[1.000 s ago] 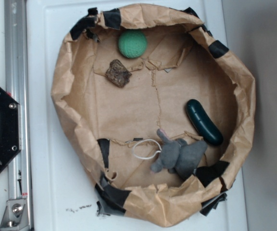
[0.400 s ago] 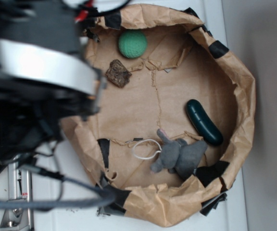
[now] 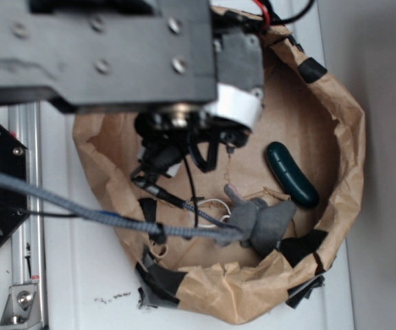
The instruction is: Grab the green ball.
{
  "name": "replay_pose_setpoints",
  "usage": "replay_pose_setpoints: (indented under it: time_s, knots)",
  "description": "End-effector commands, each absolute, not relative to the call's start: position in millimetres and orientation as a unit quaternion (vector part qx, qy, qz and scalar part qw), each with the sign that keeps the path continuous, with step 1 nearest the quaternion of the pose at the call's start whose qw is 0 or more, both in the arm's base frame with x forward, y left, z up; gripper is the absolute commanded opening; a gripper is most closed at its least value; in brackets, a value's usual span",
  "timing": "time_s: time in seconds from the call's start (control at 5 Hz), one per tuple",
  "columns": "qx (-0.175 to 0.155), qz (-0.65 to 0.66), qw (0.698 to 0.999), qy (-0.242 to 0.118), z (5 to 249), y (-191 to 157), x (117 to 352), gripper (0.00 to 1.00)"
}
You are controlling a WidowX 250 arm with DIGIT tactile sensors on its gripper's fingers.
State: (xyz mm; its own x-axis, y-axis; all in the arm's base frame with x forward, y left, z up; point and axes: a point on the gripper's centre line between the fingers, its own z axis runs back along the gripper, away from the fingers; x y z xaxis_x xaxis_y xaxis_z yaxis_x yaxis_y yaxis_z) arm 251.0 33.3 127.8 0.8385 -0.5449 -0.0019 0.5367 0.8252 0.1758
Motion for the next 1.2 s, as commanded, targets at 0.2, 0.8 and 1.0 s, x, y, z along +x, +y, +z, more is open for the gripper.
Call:
replay_pose_setpoints:
  time_s: [0.2,0.8,1.0]
  knots:
    - [0.084,-0.466,0.881,0.002,80,44,251,1.00]
    - [0.091,-0.488,0.867,0.044,68,82,248,1.00]
    - [0.088,-0.495,0.862,0.062,53,79,246,1.00]
